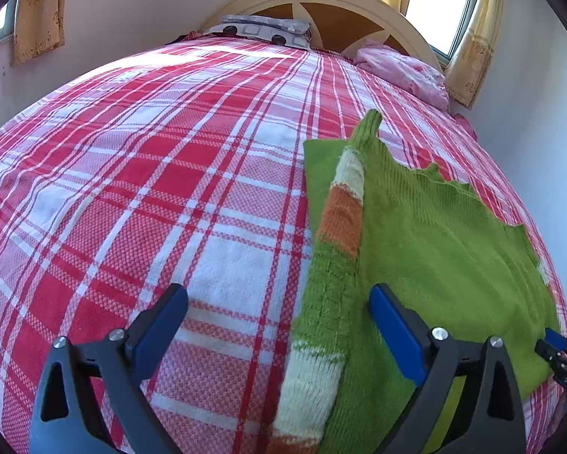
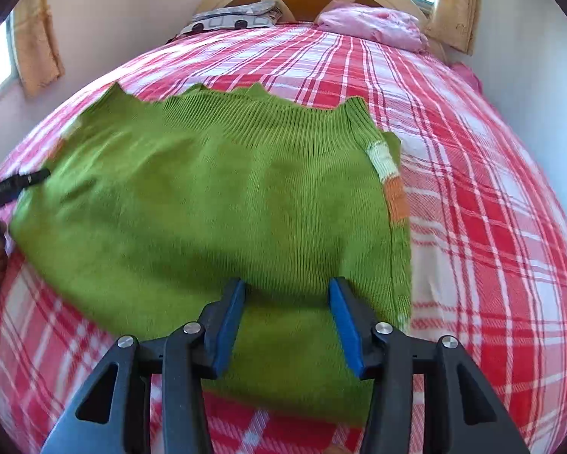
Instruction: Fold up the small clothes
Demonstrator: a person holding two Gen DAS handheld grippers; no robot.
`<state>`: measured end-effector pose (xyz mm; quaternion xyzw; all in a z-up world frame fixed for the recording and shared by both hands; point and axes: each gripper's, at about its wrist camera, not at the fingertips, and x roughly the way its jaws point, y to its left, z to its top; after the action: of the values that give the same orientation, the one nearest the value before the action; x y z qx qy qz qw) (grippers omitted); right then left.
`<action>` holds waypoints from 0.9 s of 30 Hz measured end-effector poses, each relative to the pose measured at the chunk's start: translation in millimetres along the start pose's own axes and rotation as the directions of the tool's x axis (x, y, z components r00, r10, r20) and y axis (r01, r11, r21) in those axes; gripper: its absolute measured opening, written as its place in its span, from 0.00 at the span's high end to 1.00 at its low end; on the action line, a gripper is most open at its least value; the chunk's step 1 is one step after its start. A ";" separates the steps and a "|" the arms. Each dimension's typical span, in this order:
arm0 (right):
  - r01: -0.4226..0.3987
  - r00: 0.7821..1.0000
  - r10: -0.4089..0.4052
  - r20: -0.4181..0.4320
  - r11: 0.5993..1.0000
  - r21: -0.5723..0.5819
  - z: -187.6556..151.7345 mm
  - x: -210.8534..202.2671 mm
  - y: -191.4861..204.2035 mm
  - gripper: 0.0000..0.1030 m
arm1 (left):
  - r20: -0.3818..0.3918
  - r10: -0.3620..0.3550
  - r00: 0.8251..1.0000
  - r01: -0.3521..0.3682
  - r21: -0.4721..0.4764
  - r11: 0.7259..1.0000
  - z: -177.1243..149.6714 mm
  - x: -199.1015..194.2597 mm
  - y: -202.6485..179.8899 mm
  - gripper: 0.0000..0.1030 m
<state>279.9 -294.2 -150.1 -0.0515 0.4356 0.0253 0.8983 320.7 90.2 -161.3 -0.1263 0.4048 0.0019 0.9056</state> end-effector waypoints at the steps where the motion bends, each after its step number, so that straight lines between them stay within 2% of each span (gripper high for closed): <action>1: -0.002 1.000 0.002 0.005 1.000 0.015 -3.7 -2.2 -0.7 0.53 | 0.001 -0.005 1.000 0.005 -0.001 1.000 -3.8 -2.8 0.9 0.04; 4: -0.004 1.000 0.004 -0.008 1.000 0.025 -4.2 -2.8 -3.2 0.53 | 0.003 -0.017 1.000 0.017 -0.005 1.000 -7.7 -6.7 2.0 0.01; 6: 0.037 0.999 -0.037 -0.037 0.999 0.011 7.8 -7.3 2.3 0.53 | -0.006 -0.014 1.000 0.014 -0.007 1.000 -7.2 -4.6 1.7 0.00; 8: 0.052 0.999 -0.052 0.001 0.999 -0.013 19.3 -18.3 16.3 0.53 | -0.011 -0.003 1.000 0.003 0.003 1.000 -6.8 -2.8 -0.4 0.00; 13: -0.043 0.996 0.051 0.068 0.994 -0.104 52.4 -16.6 61.0 0.52 | -0.004 -0.016 1.000 0.016 0.002 1.000 -7.2 -3.5 1.2 0.00; 16: -0.085 0.995 0.090 0.049 0.992 -0.095 61.7 0.7 74.1 0.52 | 0.001 -0.028 1.000 0.028 -0.004 1.000 -7.9 -4.8 2.6 0.00; 18: -0.097 0.995 0.093 -0.044 0.991 -0.087 56.7 19.8 81.4 0.52 | 0.005 -0.039 0.999 0.039 -0.012 0.999 -8.3 -6.0 4.5 0.00; 19: -0.078 0.996 0.072 -0.054 0.991 -0.105 54.0 22.1 87.2 0.51 | 0.008 -0.046 0.999 0.047 -0.017 0.999 -8.3 -6.5 5.5 0.00; 21: -0.039 0.999 0.038 -0.015 0.990 -0.136 56.2 11.4 95.4 0.51 | 0.015 -0.064 0.998 0.065 -0.031 0.997 -8.6 -8.0 8.1 0.00; 25: -0.107 0.990 0.116 0.079 0.988 -0.113 75.2 -5.2 103.8 0.51 | 0.022 -0.079 0.997 0.080 -0.042 0.996 -9.4 -9.0 9.9 0.00; 27: -0.151 0.983 0.161 0.087 0.982 -0.116 88.2 0.5 115.6 0.51 | 0.023 -0.076 0.997 0.077 -0.039 0.996 -9.7 -9.5 9.1 0.00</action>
<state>338.5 -169.3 -104.3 -0.0647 0.3925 0.1219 0.9093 306.2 97.7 -162.6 -0.1598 0.3900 -0.0233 0.9065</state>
